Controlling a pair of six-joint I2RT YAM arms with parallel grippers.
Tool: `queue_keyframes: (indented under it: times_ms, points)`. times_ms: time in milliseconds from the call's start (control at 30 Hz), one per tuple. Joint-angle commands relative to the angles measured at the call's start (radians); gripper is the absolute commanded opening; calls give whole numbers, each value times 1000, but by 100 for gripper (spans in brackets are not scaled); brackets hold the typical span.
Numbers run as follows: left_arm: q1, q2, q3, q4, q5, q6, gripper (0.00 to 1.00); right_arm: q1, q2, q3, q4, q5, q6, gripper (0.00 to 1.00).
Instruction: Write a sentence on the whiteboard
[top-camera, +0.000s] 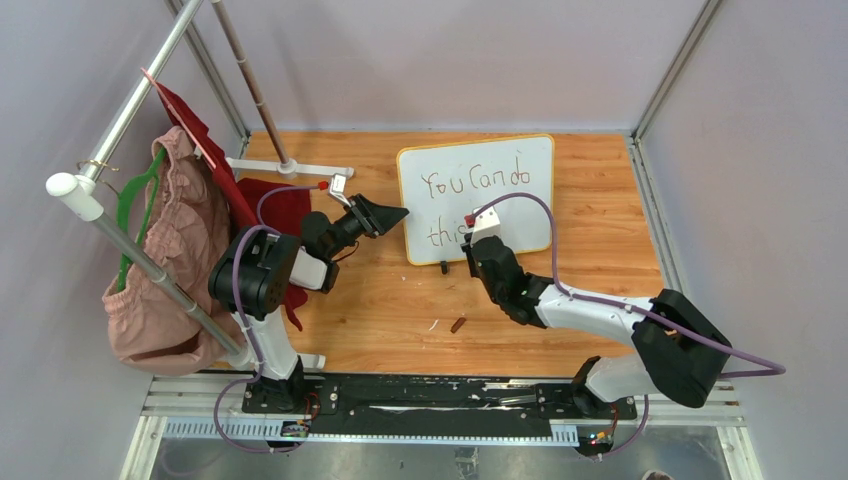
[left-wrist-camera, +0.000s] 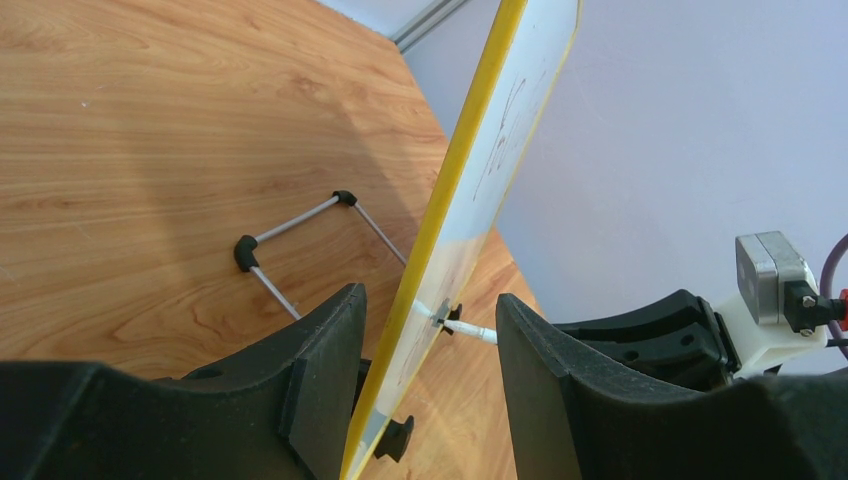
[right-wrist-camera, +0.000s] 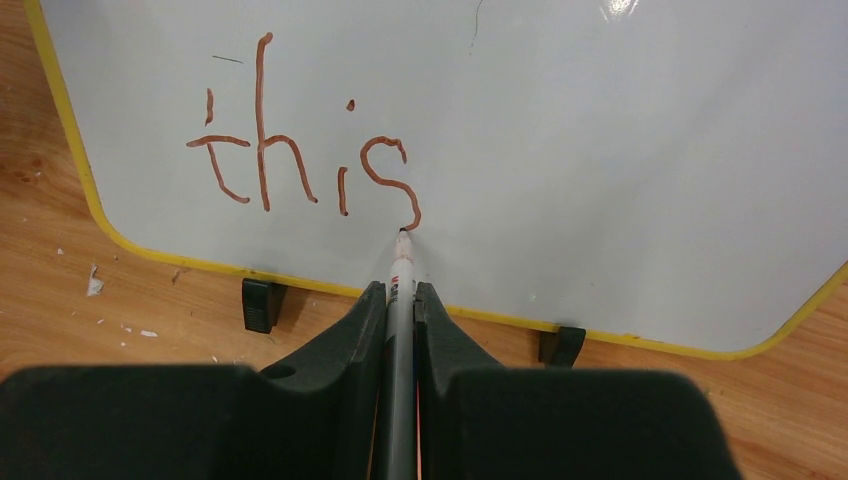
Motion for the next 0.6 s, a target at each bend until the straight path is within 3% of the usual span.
queue_keyframes:
  times_ms: [0,567]
  points:
    - [-6,4,-5,42,1,6,56,17,16,20,1,-7,8,0]
    - [-6,3,-4,44,1,5,56,43,31,51,11,-14,5,0]
